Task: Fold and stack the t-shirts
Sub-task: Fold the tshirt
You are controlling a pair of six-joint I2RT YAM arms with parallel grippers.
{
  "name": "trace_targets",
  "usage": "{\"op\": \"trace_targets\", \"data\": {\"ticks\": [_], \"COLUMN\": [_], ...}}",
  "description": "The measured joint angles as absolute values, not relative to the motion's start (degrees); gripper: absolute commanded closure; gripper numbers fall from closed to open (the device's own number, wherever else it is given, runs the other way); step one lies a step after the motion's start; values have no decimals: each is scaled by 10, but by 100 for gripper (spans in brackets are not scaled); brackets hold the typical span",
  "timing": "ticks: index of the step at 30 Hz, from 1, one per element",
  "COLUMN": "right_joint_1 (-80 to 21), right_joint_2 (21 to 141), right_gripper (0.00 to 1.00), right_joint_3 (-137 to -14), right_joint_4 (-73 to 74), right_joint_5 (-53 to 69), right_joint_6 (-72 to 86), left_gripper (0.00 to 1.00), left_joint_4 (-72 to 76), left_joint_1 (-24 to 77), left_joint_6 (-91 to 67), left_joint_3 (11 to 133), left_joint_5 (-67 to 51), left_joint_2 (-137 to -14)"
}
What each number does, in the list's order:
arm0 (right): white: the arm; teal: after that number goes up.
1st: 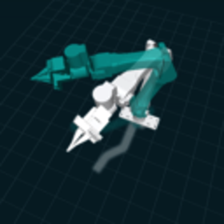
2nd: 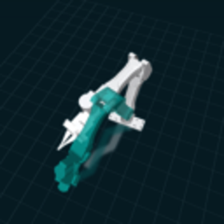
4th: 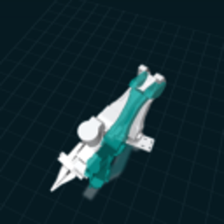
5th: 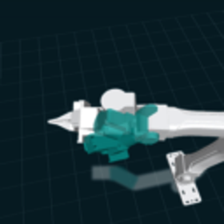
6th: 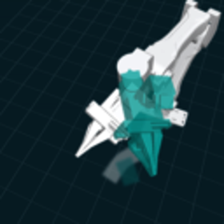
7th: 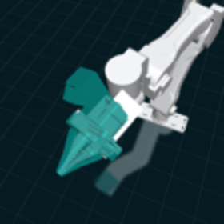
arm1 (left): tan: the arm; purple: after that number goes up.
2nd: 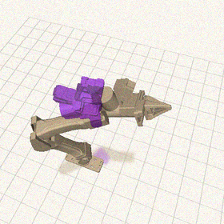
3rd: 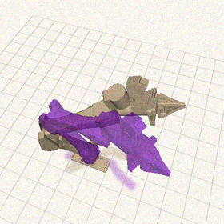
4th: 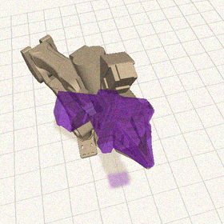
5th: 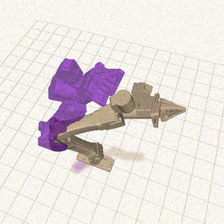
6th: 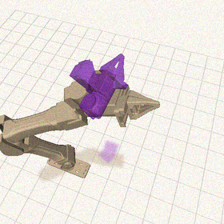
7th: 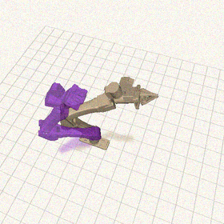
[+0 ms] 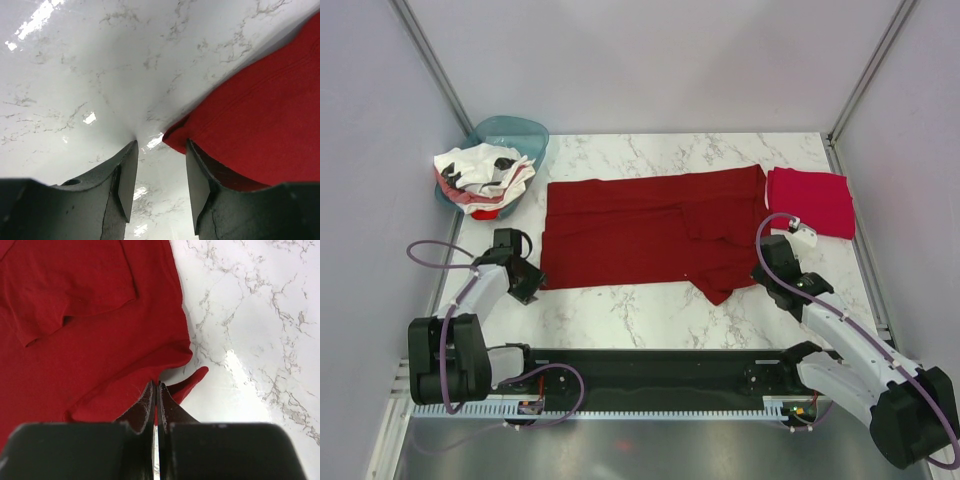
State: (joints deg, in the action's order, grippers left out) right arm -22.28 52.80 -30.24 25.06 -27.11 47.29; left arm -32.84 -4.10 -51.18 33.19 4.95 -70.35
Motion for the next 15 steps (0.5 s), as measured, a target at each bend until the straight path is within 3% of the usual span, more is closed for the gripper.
{"op": "trace_targets", "data": {"ticks": [7,9,10,11,15], "right_joint_1": [-223,-223,-223,-223,-223], "right_joint_2": [529,529,528,528,525], "right_gripper": [97,97,97,97,97], "right_joint_3": [-302,-301,-300,-299,-295], "right_joint_4": [243,240,240,239,239], "right_joint_5": [-271,-271,-271,-271,-270], "right_joint_6": [471,471,471,471,471], "left_gripper": [50,66,79,98,98], "left_joint_4": [-325,-325,-322,-320,-302], "left_joint_1": [-41,-41,-41,-41,-42], "left_joint_6": [-517,-519,-520,-521,-521], "left_joint_3": [333,337,339,341,350], "left_joint_5": [50,50,50,49,39], "left_joint_2": [-707,-713,-719,-724,-744]}}
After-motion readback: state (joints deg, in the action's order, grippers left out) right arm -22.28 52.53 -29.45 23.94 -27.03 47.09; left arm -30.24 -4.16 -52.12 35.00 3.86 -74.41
